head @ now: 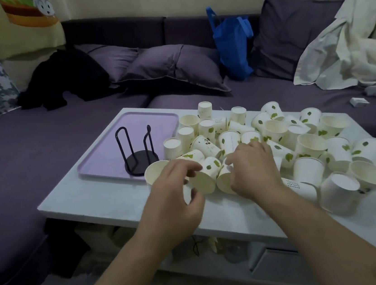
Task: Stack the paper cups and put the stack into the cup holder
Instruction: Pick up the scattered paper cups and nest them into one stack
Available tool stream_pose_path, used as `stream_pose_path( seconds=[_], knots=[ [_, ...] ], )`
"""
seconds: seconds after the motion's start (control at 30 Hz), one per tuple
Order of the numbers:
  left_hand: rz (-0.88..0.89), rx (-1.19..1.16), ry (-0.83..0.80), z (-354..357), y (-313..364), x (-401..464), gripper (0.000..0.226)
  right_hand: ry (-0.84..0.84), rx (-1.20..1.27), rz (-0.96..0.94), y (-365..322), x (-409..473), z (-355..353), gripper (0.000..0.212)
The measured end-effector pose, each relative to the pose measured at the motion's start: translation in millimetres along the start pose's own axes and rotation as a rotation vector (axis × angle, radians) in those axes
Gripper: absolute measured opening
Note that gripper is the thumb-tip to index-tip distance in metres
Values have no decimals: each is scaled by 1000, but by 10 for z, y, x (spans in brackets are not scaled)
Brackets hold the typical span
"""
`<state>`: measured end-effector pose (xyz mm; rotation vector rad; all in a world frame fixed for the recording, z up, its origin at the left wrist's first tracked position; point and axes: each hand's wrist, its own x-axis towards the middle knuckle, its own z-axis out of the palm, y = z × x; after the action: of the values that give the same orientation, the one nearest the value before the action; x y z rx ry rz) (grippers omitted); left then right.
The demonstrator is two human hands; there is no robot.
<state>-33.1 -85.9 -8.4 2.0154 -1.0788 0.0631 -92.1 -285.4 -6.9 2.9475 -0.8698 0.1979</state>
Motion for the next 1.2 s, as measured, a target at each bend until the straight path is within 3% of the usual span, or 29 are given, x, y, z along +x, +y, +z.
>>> stream_pose_path(
  seconds=[0.1,0.2,0.27,0.37,0.47,0.6,0.73,0.8,0.93,1.03,1.2],
  knots=[
    [-7,-10,-46,199,31,6,42,76,-12,-13,37,24,100,20],
    [-37,-15,-36,315,22,48,43,255,41,-64,126,33,137,22],
    [-56,-20,-16,355,22,82,50,395,218,-95,194,28,78,21],
    [-96,-32,-40,378,61,125,74,476,491,-129,314,-26,-153,16],
    [-108,-43,-125,381,154,149,93,321,746,-82,428,-152,-393,15],
    [-129,-181,-239,426,285,128,77,27,910,-102,484,-266,-421,14],
    [-262,-266,-296,474,369,118,68,30,1036,66,710,-334,-452,27],
    [-323,-299,-307,499,386,126,64,13,810,171,868,-391,-448,32],
    [-388,-329,-325,544,438,103,55,-247,293,201,996,-493,-274,31],
    [-428,-341,-346,559,498,83,57,-264,114,176,974,-526,-127,17],
    [-451,-358,-342,550,519,54,61,-254,30,150,928,-548,-13,32]
  ],
)
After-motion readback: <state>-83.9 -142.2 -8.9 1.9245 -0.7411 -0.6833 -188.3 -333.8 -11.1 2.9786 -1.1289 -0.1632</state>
